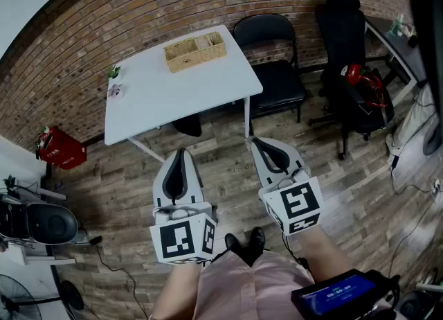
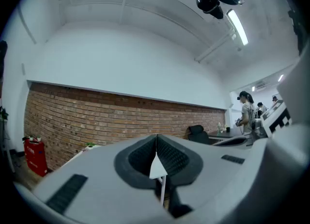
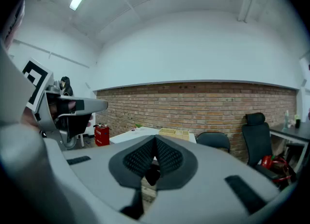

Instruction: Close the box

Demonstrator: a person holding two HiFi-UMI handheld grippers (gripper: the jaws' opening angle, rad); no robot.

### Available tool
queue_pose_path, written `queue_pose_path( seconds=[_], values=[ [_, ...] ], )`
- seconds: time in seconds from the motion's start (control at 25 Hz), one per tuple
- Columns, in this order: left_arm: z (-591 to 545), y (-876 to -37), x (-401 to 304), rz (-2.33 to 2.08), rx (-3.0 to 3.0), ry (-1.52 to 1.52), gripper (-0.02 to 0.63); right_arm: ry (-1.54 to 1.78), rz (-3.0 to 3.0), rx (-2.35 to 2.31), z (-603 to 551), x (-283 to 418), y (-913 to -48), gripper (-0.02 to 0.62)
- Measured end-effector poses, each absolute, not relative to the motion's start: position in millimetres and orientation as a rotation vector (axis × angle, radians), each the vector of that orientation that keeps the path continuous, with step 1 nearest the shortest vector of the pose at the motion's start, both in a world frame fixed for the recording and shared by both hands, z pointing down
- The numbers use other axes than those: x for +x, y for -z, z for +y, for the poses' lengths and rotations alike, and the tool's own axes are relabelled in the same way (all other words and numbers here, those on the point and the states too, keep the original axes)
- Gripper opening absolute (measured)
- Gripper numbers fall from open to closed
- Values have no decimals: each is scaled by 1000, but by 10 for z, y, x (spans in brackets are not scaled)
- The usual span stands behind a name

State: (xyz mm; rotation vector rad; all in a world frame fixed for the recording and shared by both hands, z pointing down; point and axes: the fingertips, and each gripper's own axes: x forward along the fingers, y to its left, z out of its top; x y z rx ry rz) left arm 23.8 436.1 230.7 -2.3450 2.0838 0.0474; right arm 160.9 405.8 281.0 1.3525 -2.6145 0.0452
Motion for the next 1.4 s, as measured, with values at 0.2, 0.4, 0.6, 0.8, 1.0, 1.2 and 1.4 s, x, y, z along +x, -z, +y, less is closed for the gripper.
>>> queue_pose_path(
  seconds=[0.2,0.4,0.6,0.8,1.0,1.2,1.4],
  values=[
    [4390,-2361,272,2084,-2347,-47,14,-41,-2617,1349,4080,1625,-2839,-2],
    [4437,-2425,311,2094,-2337,-41,14,-36,-2627,1337,4101,1667,-2882,-2],
    [4404,-2424,410,2122,-2304,-32,14,-23,-2629,1311,4030,1812,-2887,-2],
    [4264,-2440,402,2157,-2279,-14,14,-43,-2645,1316,3848,1887,-2895,0],
    [3956,-2522,221,2188,-2262,-21,15,-56,-2671,1308,3528,1790,-2949,121],
    [3434,-2738,-53,2194,-2303,-15,65,-74,-2640,1315,3001,1577,-3127,133],
    [2760,-2846,-375,2196,-2336,-2,78,-89,-2606,1316,2323,1264,-3256,130]
  ],
)
